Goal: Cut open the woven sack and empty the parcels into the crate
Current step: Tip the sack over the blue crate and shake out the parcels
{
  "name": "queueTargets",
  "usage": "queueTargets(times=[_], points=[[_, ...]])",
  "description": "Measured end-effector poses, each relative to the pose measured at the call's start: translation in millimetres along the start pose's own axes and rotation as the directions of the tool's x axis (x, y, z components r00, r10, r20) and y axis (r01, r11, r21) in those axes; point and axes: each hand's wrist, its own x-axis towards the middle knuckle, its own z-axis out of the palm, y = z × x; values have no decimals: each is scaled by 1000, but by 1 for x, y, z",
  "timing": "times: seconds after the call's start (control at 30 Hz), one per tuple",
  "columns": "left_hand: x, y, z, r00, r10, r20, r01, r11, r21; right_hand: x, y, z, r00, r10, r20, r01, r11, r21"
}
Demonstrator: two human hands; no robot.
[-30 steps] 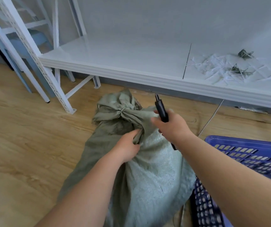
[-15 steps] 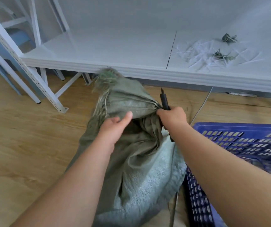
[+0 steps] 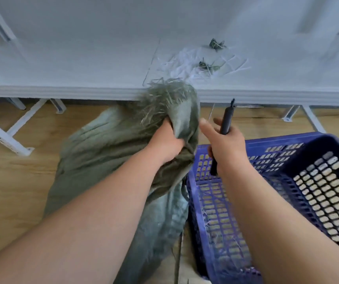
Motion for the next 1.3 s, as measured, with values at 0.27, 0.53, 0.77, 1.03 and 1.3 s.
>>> queueTargets(times=[0.27, 0.53, 0.77, 1.03, 1.3], points=[[-58, 16, 76, 923, 113, 369, -175, 975, 140, 29, 28, -50, 996, 71, -51, -85, 916, -393], [-48, 10, 54, 932, -9, 364, -67, 979, 194, 40, 80, -90, 953, 255, -166, -298, 676, -674], [-17, -10, 11, 952, 228, -206, -71, 814, 577, 35, 108, -135, 843, 411, -348, -538, 614, -578], [-25, -19, 34, 982, 25, 189, -166, 596, 785, 29, 106, -138, 836, 414, -361, -549, 600, -582], [-27, -1, 60, 982, 41, -186, 86, 777, 624, 25, 69, -121, 915, 283, -288, -404, 630, -663]])
